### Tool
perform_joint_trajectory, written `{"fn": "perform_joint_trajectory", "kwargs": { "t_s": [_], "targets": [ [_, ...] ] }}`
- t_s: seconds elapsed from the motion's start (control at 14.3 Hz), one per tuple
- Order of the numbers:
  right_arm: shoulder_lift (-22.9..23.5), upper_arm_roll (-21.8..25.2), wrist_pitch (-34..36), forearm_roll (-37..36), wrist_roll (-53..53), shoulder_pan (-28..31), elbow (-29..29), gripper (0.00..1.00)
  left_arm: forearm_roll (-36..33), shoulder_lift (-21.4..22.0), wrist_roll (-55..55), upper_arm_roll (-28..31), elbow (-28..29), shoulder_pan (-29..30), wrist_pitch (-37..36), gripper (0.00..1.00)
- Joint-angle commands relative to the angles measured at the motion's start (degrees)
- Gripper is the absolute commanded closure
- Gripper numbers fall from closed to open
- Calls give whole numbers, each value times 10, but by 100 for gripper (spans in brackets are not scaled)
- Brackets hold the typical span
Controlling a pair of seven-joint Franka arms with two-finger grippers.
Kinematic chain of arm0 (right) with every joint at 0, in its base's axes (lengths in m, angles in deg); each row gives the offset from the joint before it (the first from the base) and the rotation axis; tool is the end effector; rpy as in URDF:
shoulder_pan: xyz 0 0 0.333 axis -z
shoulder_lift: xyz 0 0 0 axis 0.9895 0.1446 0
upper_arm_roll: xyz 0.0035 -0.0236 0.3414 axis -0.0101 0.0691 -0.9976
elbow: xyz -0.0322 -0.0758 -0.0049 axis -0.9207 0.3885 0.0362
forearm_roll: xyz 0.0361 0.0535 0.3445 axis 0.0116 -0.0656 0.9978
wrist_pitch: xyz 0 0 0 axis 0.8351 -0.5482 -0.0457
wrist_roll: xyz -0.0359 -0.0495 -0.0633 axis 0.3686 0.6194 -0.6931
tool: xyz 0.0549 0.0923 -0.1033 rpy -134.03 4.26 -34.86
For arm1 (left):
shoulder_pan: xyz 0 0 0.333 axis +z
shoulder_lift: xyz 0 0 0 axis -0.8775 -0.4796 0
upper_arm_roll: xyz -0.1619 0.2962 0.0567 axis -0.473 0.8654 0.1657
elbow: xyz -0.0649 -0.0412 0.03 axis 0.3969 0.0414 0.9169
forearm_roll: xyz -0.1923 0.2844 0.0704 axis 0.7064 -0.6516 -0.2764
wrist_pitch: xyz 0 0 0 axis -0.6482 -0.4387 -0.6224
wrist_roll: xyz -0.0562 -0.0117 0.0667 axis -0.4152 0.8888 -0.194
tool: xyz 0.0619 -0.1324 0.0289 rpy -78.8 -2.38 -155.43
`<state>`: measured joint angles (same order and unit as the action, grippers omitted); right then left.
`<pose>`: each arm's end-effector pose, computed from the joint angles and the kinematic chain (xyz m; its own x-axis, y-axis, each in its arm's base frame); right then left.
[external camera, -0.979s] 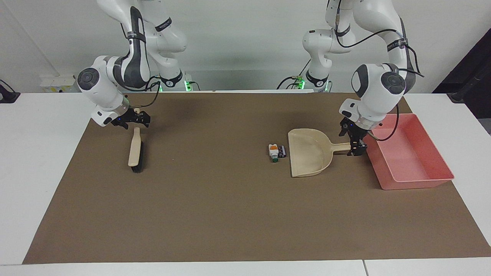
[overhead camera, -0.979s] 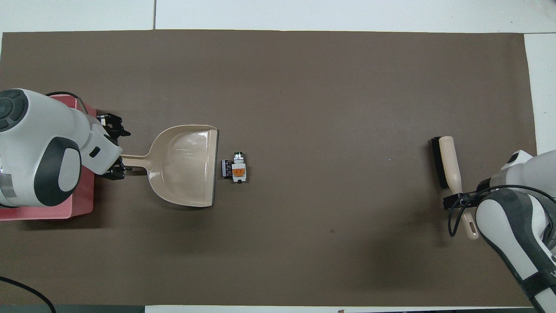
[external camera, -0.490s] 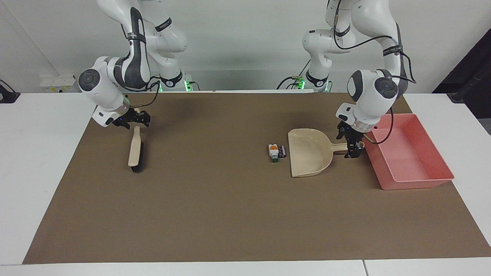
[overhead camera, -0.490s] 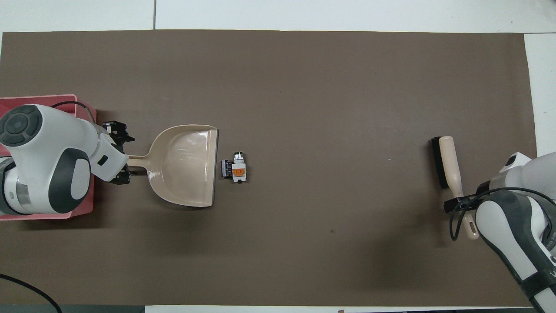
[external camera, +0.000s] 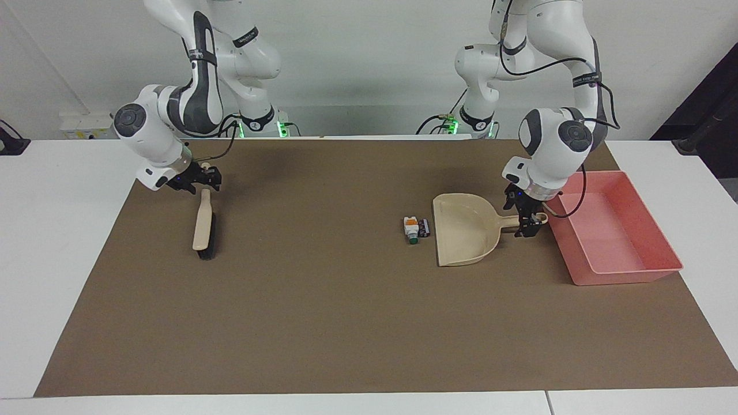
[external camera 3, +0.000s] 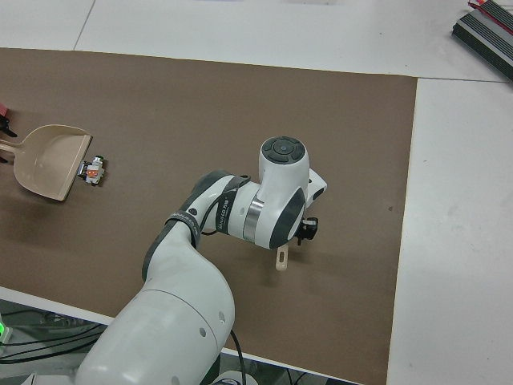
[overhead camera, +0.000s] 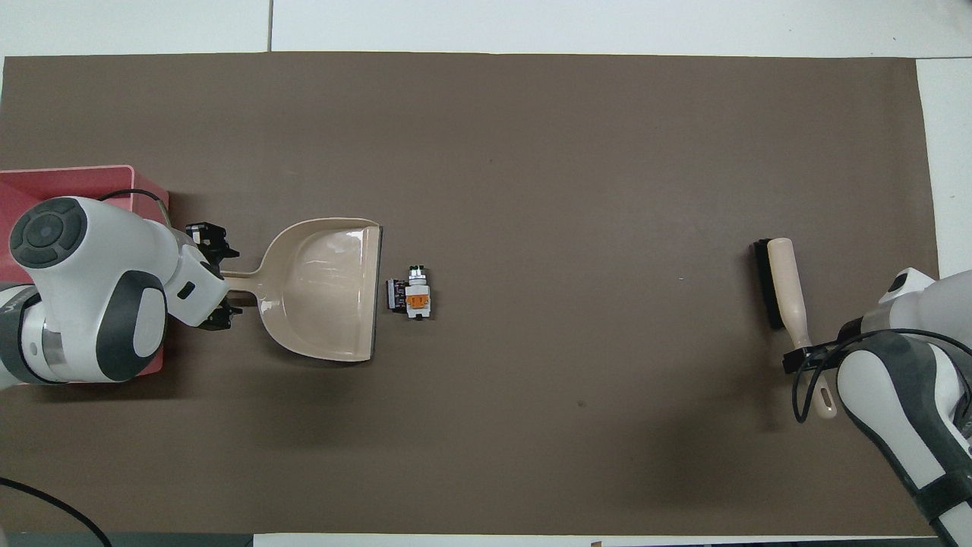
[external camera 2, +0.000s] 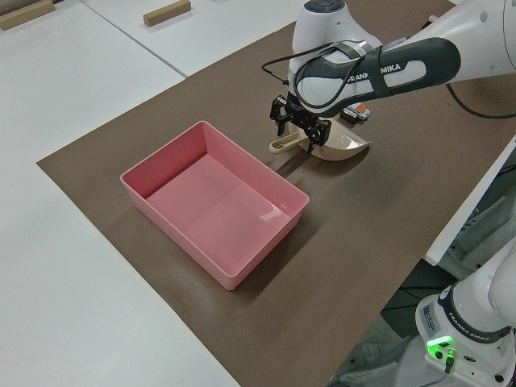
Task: Clean e-waste and dump in bin
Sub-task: 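Grasp the dustpan handle with the left gripper while the right gripper reaches the brush, then lift the brush with the right gripper and carry it toward the dustpan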
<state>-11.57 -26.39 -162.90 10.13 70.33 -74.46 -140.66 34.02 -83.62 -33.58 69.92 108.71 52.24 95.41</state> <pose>0.3851 -0.0828 0.3464 0.9707 0.1034 -0.2171 0.0888 -0.9931 -0.0759 0.4934 -0.0675 0.3580 0.0321 -0.9993 0.0202 -0.9994 -0.0318 0.0159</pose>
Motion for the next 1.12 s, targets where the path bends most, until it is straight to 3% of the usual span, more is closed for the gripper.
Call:
{"fn": "perform_joint_trajectory", "kwargs": {
  "t_s": [0.0, 0.21, 0.28, 0.35, 0.49, 0.56, 0.7, 0.91, 1.05],
  "targets": [
    [-10, -4, -11, 0, -15, 9, -12, 43, -6, 15, -4, 2, 18, -4, 17, 8],
    [-11, -4, -11, 0, -15, 9, -12, 51, -6, 14, -1, 2, 13, -5, 11, 34],
    [-11, -4, -10, 0, -15, 9, -13, 58, -6, 15, 0, 2, 12, -6, 10, 44],
    [-11, -4, -10, -1, -15, 9, -14, 66, -6, 16, 0, 2, 12, -12, 7, 63],
    [-11, -4, -7, 0, -9, 5, -14, 93, -6, 23, 4, 2, 12, -14, -11, 69],
    [-10, -4, -1, -1, -4, 2, -9, 100, -6, 26, 5, 2, 12, -14, -20, 70],
    [7, -8, 55, -13, 0, -7, 45, 100, -6, 28, -1, 2, 10, -12, -22, 73],
    [40, -12, 214, -26, 53, -61, 197, 100, -7, 24, -1, 5, -5, -9, -34, 75],
    [46, -14, 245, -30, 90, -118, 233, 100, -29, 23, -1, 6, -23, -10, -48, 78]
  ]
}}
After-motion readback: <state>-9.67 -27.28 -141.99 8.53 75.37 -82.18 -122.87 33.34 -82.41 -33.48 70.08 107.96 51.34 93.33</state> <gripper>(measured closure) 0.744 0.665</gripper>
